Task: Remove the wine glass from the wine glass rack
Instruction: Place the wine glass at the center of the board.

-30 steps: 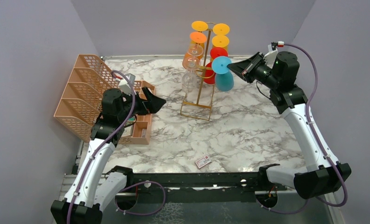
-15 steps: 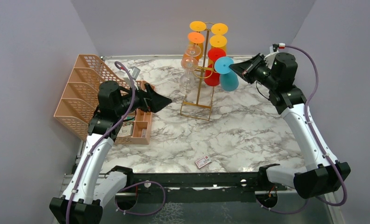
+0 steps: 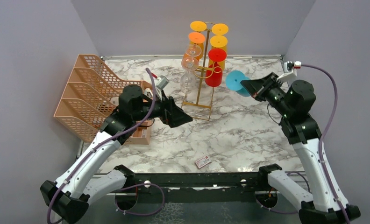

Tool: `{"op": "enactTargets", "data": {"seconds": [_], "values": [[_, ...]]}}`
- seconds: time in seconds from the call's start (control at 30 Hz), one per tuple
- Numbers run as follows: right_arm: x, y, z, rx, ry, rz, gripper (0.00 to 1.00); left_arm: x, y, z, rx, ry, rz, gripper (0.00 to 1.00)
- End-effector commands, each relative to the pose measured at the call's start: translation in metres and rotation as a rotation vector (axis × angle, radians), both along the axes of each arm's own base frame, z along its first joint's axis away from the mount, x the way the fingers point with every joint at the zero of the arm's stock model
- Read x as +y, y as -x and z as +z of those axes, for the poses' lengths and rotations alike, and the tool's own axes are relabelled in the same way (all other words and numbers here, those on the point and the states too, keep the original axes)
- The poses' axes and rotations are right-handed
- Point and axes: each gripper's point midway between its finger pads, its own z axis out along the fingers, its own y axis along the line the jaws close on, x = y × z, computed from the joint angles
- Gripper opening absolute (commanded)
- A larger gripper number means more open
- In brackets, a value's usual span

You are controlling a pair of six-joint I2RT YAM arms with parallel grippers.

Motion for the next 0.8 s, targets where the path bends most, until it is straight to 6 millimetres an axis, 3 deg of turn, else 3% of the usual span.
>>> {"op": "enactTargets", "data": {"seconds": [0.0, 0.13, 0.27, 0.57, 0.77], "values": [[-0.009, 0.030, -0.031, -0.063, 0.150, 0.030, 0.01, -0.025, 0.001, -0.025, 0.026, -0.020, 0.046, 0.92], [0.008, 0.065, -0.067, -0.060, 0.178, 0.204, 0.01, -0.046, 0.010, -0.028, 0.040, 0.074, 0.058, 0.92], [0.024, 0.088, -0.085, -0.079, 0.137, 0.341, 0.01, -0.068, 0.023, -0.034, 0.072, 0.156, 0.035, 0.92], [0.046, 0.108, -0.101, -0.095, 0.111, 0.562, 0.01, -0.099, 0.028, -0.061, 0.201, 0.196, -0.006, 0.91], [0.053, 0.115, -0.110, -0.059, 0.080, 0.637, 0.01, -0.111, 0.026, -0.069, 0.238, 0.198, -0.013, 0.84]]}}
